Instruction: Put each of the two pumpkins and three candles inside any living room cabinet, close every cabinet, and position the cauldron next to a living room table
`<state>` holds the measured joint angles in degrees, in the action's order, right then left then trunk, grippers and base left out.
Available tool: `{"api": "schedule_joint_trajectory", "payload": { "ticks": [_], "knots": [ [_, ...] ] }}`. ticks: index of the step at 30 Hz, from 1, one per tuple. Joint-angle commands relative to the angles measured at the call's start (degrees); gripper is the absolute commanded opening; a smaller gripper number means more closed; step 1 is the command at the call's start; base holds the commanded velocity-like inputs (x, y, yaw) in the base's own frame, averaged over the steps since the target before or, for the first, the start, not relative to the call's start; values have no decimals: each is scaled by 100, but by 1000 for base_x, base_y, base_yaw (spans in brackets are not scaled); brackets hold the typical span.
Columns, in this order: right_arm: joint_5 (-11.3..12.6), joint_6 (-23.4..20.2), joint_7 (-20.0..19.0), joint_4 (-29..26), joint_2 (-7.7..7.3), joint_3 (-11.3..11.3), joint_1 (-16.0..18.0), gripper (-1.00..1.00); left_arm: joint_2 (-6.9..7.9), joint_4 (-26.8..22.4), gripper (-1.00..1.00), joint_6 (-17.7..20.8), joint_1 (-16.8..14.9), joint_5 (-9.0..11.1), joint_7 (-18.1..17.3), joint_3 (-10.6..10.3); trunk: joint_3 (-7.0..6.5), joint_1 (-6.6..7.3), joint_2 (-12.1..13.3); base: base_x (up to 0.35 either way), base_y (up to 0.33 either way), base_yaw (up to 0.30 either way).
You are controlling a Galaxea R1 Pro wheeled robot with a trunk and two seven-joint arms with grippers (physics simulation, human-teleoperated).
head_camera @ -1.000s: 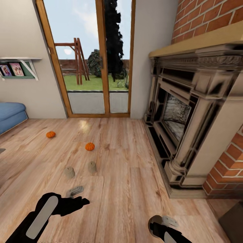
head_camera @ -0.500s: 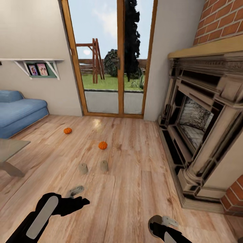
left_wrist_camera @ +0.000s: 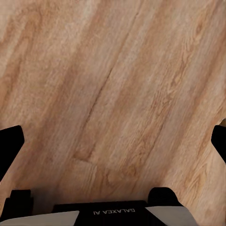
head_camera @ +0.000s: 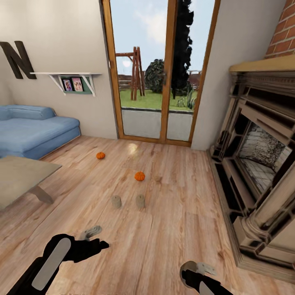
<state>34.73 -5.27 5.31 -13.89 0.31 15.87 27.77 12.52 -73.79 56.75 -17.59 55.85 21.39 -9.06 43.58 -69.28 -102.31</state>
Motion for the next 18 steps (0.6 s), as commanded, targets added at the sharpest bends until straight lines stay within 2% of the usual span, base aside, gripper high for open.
{"api": "schedule_joint_trajectory", "payload": {
  "ticks": [1, 11, 18],
  "knots": [
    [43, -27, 40, -17, -4, 48, 0, -100, 6, -4, 100, 4, -6, 58, 59, -14, -11, 23, 39, 0, 0, 280],
    [43, -21, -7, -17, -10, 48, 2, -100, 36, -48, 100, 2, 0, 73, 20, 6, -8, 45, 79, 10, 0, 274],
    [45, 252, -30, -12, -19, 48, 3, -100, 48, -56, 100, 2, 1, 67, 26, 9, -6, 45, 79, 255, 0, 66]
  ]
}}
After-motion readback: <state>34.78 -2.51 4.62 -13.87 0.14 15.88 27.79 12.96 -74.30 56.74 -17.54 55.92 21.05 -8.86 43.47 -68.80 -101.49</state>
